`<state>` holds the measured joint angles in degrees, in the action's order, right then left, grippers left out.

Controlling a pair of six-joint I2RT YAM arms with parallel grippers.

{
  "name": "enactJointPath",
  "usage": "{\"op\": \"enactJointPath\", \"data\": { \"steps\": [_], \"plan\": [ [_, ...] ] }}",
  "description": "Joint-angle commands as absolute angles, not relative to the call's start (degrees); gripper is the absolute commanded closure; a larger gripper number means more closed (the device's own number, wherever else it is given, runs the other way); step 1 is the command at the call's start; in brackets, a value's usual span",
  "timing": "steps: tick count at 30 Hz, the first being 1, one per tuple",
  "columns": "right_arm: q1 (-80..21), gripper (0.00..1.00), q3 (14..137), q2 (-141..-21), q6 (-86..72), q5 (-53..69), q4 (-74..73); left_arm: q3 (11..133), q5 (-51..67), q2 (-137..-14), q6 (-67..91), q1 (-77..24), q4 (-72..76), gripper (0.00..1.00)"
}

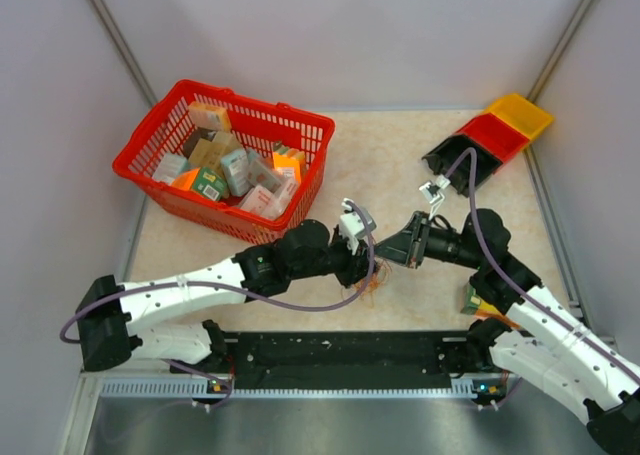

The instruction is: Untangle the cables

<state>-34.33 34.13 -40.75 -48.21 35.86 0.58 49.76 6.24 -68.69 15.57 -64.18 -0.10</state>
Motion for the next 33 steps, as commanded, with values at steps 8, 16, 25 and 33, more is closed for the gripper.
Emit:
{"op": "enactJointPath", "data": {
  "steps": [8, 16, 25, 33],
  "plan": [
    [-34.2, 0.40, 38.5, -39.5, -35.4, 13.2, -21.0, 52.7, 0.5, -61.2, 13.9, -64.1, -4.6, 1.00],
    [-34.3, 0.32, 34.5, -38.9, -38.4, 29.0, -5.6, 54.7, -2.6, -60.8, 14.5, -64.1, -6.5, 1.00],
    [-34.3, 0.46, 33.7, -36.1, -38.9, 25.7, -3.1, 55.8, -0.4, -61.0, 14.1, -64.1, -6.2, 1.00],
    [-34.3, 0.48, 33.3, -35.9, -45.1, 27.2, 7.0, 54.8, 3.1, -61.6, 14.9, -64.2, -5.3, 1.00]
  ]
}}
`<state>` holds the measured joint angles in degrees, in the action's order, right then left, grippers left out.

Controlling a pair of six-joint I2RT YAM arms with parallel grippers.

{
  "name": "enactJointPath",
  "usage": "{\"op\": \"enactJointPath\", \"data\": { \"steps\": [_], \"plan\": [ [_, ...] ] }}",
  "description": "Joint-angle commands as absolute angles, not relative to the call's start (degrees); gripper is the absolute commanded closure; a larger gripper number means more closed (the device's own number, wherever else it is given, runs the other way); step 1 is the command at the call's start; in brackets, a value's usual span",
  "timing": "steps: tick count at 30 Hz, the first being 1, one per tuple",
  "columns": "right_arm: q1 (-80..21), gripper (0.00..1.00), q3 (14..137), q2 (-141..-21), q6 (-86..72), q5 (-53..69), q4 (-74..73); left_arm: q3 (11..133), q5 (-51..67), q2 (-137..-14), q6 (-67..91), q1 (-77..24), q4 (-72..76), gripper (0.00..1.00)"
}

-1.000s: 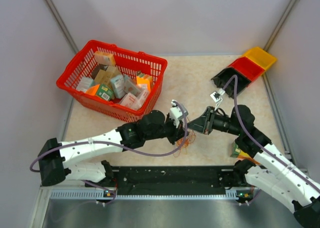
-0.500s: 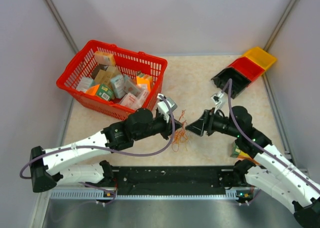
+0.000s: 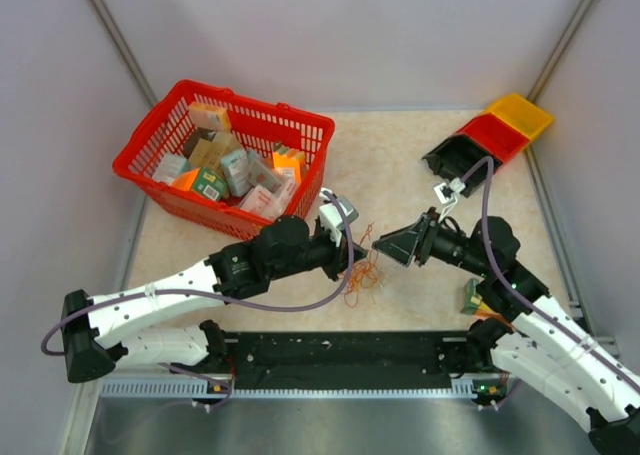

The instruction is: Untangle the cables

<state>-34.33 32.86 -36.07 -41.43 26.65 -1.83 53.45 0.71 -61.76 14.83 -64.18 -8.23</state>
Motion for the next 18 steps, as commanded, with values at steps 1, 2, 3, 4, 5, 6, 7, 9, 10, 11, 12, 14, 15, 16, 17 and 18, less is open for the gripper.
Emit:
{"op": "enactJointPath", "data": {
  "steps": [1, 2, 3, 4, 5, 6, 7, 9, 10, 11, 12, 14, 15, 16, 17, 18],
  "plan": [
    [-34.3, 0.49, 33.7, -36.8, -44.8, 27.1, 6.4, 54.8, 3.3, -61.7, 15.0, -64.1, -5.1, 1.00],
    [-34.3, 0.50, 34.2, -37.6, -43.9, 26.3, 4.8, 54.8, 3.4, -61.9, 15.1, -64.1, -5.0, 1.00],
    [-34.3, 0.53, 34.6, -38.3, -42.6, 25.4, 3.1, 54.9, 3.8, -61.9, 15.1, -64.1, -4.7, 1.00],
    [-34.3, 0.54, 35.2, -38.8, -40.6, 24.8, 1.3, 55.0, 4.0, -62.0, 15.2, -64.1, -4.7, 1.00],
    [-34.3, 0.54, 35.3, -39.0, -39.0, 24.1, 0.4, 55.0, 4.2, -62.0, 15.3, -64.1, -4.7, 1.00],
    [-34.3, 0.54, 35.2, -39.1, -37.6, 23.5, 0.3, 54.9, 4.5, -61.8, 15.4, -64.2, -4.6, 1.00],
    [-34.3, 0.54, 34.9, -39.0, -36.6, 22.9, 0.4, 54.8, 4.9, -61.7, 15.4, -64.1, -4.6, 1.00],
    [-34.3, 0.53, 34.5, -39.5, -34.6, 23.2, 1.7, 54.8, 5.4, -61.7, 15.4, -64.1, -4.5, 1.00],
    [-34.4, 0.53, 34.5, -40.2, -34.1, 23.9, 2.6, 54.8, 5.7, -61.7, 15.4, -64.1, -4.6, 1.00],
    [-34.4, 0.53, 34.4, -40.6, -34.0, 24.3, 3.5, 54.8, 5.8, -61.8, 15.4, -64.1, -4.6, 1.00],
    [-34.4, 0.53, 34.3, -41.4, -34.0, 25.7, 5.6, 54.8, 5.9, -62.0, 15.5, -64.1, -4.6, 1.00],
    [-34.5, 0.53, 33.8, -42.8, -34.8, 27.2, 8.9, 54.8, 6.4, -62.1, 15.6, -64.1, -4.6, 1.00],
    [-34.5, 0.53, 33.8, -43.5, -35.2, 27.2, 10.0, 54.9, 6.7, -62.2, 15.6, -64.1, -4.5, 1.00],
    [-34.5, 0.53, 33.8, -44.5, -35.7, 27.3, 11.0, 54.9, 6.9, -62.4, 15.6, -64.1, -4.4, 1.00],
    [-34.5, 0.54, 33.8, -45.3, -36.1, 27.6, 12.0, 55.0, 6.9, -62.5, 15.7, -64.1, -4.4, 1.00],
    [-34.5, 0.58, 33.9, -46.2, -36.7, 27.8, 13.0, 55.0, 6.6, -62.5, 15.7, -64.1, -4.4, 1.00]
  ]
}}
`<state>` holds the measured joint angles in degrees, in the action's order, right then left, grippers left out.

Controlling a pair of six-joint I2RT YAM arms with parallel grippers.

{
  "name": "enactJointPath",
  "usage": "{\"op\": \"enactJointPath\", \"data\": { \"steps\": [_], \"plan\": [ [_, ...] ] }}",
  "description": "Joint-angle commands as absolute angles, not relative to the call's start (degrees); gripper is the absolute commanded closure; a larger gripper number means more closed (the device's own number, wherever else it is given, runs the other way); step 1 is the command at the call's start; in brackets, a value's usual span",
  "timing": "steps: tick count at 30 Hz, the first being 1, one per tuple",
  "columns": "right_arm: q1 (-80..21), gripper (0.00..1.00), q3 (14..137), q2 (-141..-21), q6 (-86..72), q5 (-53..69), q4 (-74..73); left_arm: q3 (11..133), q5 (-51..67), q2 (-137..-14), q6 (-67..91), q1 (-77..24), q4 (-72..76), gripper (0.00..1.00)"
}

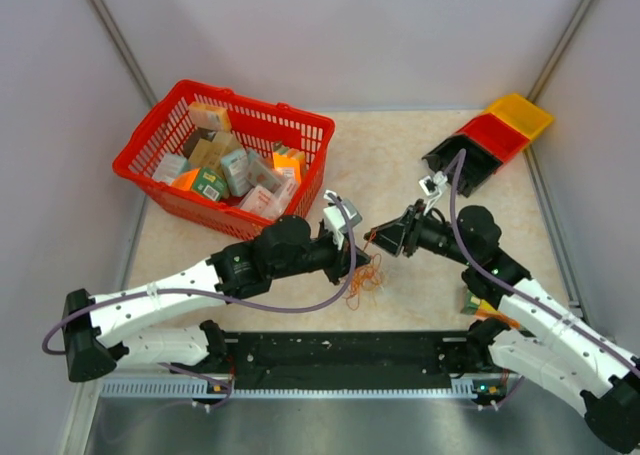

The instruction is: Untangle the cables

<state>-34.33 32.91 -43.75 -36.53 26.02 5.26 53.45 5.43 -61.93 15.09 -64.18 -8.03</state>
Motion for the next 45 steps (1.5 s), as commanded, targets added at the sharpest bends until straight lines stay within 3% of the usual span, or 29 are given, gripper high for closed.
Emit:
{"op": "enactJointPath", "data": {
  "steps": [1, 3, 5, 6, 8, 9, 10, 14, 19, 30, 33, 39, 45],
  "plan": [
    [-34.5, 0.68, 34.1, -47.0, -37.3, 27.8, 13.8, 54.9, 6.4, -62.6, 15.7, -64.1, -4.4, 1.00],
    [-34.5, 0.95, 35.8, -47.9, -37.8, 25.9, 12.7, 54.8, 3.9, -62.4, 15.9, -64.1, -4.6, 1.00],
    [-34.5, 1.00, 39.9, -48.1, -36.7, 21.6, 6.9, 54.4, -2.8, -62.1, 17.3, -64.1, -5.4, 0.98],
    [-34.5, 1.00, 43.6, -48.1, -36.0, 19.4, 3.4, 54.1, -7.2, -61.8, 19.1, -64.1, -6.5, 0.84],
    [-34.5, 1.00, 49.6, -48.0, -34.6, 15.6, -3.0, 52.7, -11.9, -61.4, 21.8, -63.5, -6.7, 0.46],
    [-34.5, 1.00, 52.9, -48.0, -34.2, 14.6, -5.6, 51.7, -10.9, -61.3, 22.4, -62.8, -5.8, 0.32],
    [-34.5, 1.00, 55.4, -48.1, -33.8, 13.9, -7.4, 51.0, -8.5, -61.5, 22.6, -62.2, -4.8, 0.26],
    [-34.5, 1.00, 66.6, -48.5, -32.8, 13.3, -13.4, 49.2, -5.0, -62.7, 22.8, -62.0, -2.6, 0.13],
    [-34.5, 1.00, 77.4, -50.6, -33.8, 15.3, -15.7, 46.5, -1.3, -65.1, 22.9, -62.0, 3.2, 0.11],
    [-34.6, 1.00, 92.5, -53.2, -42.8, 19.6, -11.1, 49.7, -2.3, -80.5, 27.9, -61.9, 13.6, 0.20],
    [-34.5, 1.00, 93.6, -53.5, -42.9, 19.3, -11.4, 49.7, 3.0, -82.0, 27.9, -61.9, 20.1, 0.37],
    [-34.5, 1.00, 97.5, -55.8, -40.6, 17.5, -13.2, 49.5, 0.6, -82.6, 30.0, -61.5, 18.7, 1.00],
    [-34.5, 1.00, 108.8, -58.5, -27.1, 4.9, -26.8, 43.8, -14.0, -72.8, 28.9, -60.3, 10.4, 1.00]
  ]
}}
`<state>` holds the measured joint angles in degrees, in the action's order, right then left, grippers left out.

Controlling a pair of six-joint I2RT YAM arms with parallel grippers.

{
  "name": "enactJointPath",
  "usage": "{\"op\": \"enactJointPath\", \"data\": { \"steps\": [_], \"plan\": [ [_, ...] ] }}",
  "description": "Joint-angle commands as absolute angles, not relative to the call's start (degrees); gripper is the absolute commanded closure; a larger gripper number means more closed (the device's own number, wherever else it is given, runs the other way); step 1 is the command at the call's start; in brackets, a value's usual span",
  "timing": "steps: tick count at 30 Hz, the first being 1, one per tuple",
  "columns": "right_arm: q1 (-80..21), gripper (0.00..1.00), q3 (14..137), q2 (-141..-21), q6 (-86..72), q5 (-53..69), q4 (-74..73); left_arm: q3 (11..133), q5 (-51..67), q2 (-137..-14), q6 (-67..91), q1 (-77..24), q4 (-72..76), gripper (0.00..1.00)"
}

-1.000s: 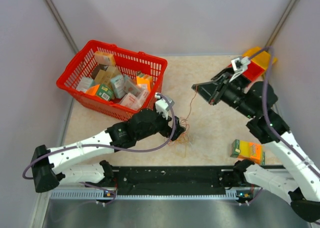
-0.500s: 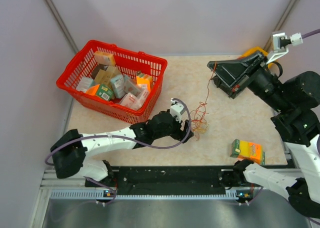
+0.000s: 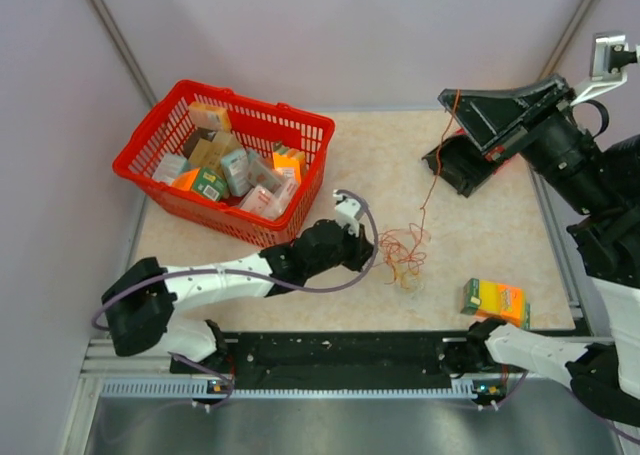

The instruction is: Untangle the cables

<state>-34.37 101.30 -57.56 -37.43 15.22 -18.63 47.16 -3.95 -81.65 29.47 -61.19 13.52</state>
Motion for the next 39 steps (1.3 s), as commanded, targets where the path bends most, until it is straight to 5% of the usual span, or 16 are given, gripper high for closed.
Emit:
{"op": "enactJointPath", "data": {
  "steps": [1, 7, 13, 17, 25, 33, 39],
  "plan": [
    [-34.5, 1.00, 110.0, -58.4, -24.3, 0.4, -28.8, 42.8, -16.2, -69.9, 28.6, -60.3, 8.5, 1.00],
    [-34.5, 1.00, 106.8, -57.0, -7.9, -29.1, -33.2, 40.7, -19.9, -49.4, 25.9, -60.3, -3.8, 1.00],
    [-30.9, 1.00, 97.5, -59.3, -1.8, -43.0, -32.7, 44.0, -23.5, -35.3, 20.2, -60.3, -10.6, 1.00],
    [-13.2, 1.00, 94.1, -59.5, -9.4, -34.0, -35.9, 46.5, -28.3, -33.2, 19.2, -60.2, -17.0, 1.00],
    [27.7, 1.00, 88.9, -66.3, -28.6, 9.3, -39.3, 44.2, -28.0, -27.6, 21.5, -60.2, -23.2, 1.00],
    [26.9, 1.00, 86.1, -67.4, -27.8, 15.3, -35.0, 49.5, -24.0, -27.2, 17.4, -60.2, -25.6, 1.00],
    [14.0, 1.00, 73.9, -64.3, -26.0, 13.6, -28.4, 57.2, -12.3, -33.3, 16.4, -60.2, -19.9, 1.00]
  ]
}}
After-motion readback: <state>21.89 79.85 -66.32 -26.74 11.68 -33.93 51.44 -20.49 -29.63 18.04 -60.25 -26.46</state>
